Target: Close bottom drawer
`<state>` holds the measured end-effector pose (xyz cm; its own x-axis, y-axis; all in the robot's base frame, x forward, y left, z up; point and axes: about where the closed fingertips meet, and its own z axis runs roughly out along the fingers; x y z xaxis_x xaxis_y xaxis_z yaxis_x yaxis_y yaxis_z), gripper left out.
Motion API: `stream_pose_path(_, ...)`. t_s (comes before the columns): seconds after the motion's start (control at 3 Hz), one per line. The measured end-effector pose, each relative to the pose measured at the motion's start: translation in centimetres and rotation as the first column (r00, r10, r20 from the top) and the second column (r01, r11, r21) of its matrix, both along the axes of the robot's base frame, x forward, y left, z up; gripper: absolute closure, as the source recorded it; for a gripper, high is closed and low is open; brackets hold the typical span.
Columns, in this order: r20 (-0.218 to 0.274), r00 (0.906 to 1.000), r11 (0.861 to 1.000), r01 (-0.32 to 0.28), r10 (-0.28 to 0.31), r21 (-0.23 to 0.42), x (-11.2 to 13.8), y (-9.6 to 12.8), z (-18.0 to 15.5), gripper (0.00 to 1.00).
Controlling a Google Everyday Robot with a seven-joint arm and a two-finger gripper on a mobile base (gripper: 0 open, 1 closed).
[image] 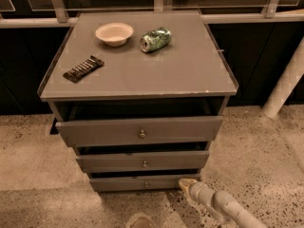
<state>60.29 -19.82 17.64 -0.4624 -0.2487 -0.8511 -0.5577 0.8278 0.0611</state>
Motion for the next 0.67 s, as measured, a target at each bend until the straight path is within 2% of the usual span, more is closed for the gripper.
stream_pose_path(0.33,0.000,1.0000,1.000,-0.001,0.001,0.000,-0.3,0.0,0.0,1.00)
stream_pose_path(0.67,0.018,0.9982,0.998,-0.057,0.057,0.009,-4.2,-2.3,1.4,1.00)
